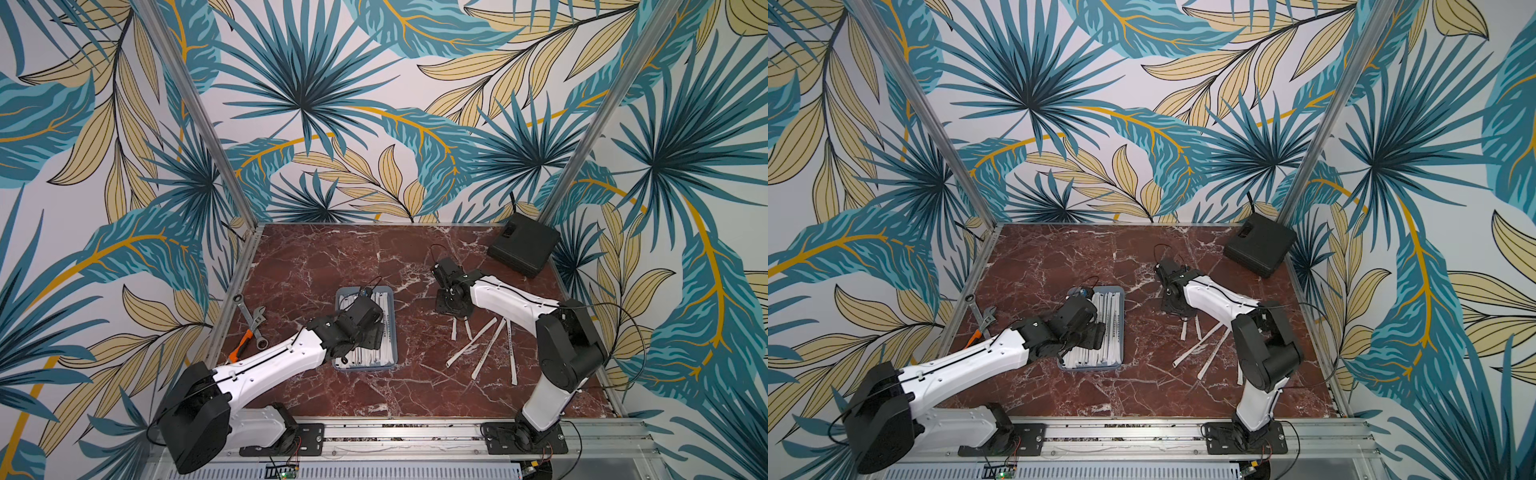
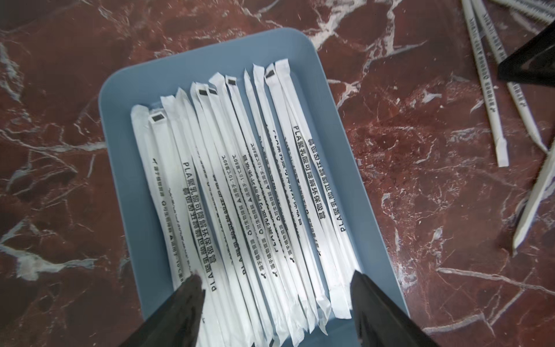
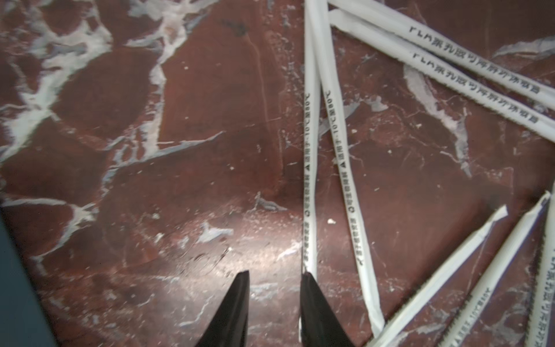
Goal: Put the straws into the storage box
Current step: Place the straw in the storage box, then pick up the straw from the center of the board, then place the straw in the storage box.
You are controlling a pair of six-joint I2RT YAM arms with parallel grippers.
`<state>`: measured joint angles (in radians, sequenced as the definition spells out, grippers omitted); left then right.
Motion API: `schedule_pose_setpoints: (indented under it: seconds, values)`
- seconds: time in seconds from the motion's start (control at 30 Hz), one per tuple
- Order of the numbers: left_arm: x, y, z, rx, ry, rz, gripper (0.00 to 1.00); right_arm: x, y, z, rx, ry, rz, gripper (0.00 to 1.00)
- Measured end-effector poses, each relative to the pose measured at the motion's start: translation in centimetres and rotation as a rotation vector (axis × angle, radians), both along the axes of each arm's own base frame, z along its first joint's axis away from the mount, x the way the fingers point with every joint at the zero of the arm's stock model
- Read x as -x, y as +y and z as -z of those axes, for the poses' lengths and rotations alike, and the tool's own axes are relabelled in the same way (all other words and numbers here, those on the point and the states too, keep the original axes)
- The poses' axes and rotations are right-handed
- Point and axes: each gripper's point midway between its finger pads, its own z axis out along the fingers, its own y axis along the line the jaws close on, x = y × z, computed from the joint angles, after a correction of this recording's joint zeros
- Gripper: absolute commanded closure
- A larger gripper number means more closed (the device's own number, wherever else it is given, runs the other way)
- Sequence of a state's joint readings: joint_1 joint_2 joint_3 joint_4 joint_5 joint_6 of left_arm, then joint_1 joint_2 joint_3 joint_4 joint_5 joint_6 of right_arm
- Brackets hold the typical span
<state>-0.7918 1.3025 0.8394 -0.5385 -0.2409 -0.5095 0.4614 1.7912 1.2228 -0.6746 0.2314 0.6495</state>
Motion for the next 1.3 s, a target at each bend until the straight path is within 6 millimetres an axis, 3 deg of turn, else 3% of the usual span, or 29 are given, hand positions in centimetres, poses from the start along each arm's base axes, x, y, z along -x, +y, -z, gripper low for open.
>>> schedule_pose_setpoints:
  seconds: [0.23,0.3,0.5,0.63,0.8,0.9,0.97,1.1,1.2,1.3]
  values:
    - [-0.4,-0.2,-0.8,0.003,-0.025,-0.005,0.17,-0.5,-1.7,3.4,0.032,0.066,0.038,0.68]
    - [-0.4,-0.1,-0.9,0.001,-0.030,-0.008,0.17,-0.9,-1.7,3.4,0.017,0.060,0.043,0.75]
    - [-0.8,0.7,-1.4,-0.012,-0.053,-0.033,0.16,-1.2,-0.6,3.6,-0.047,0.065,0.015,0.90]
    - [-1.8,3.1,-3.6,0.022,-0.103,-0.110,0.17,-1.3,1.1,3.5,-0.089,0.057,-0.036,0.93]
    - [-2.7,7.2,-7.8,0.085,-0.231,-0.237,0.17,0.3,6.1,2.0,-0.154,0.042,-0.159,0.94]
    - [-2.7,9.5,-9.4,0.104,-0.281,-0.303,0.17,0.8,10.7,-1.8,-0.231,-0.035,-0.236,0.94]
    - [-2.7,11.2,-10.0,0.097,-0.299,-0.356,0.17,1.1,14.7,-5.2,-0.325,-0.108,-0.285,0.94]
    - [-2.2,13.6,-10.1,0.061,-0.305,-0.435,0.17,2.4,22.2,-9.0,-0.487,-0.183,-0.362,0.94]
    - [-1.7,14.7,-10.1,0.036,-0.307,-0.469,0.17,3.3,27.1,-9.0,-0.527,-0.180,-0.400,0.94]
    - [-1.4,15.2,-10.2,0.022,-0.307,-0.482,0.17,3.9,30.6,-6.7,-0.508,-0.151,-0.405,0.94]
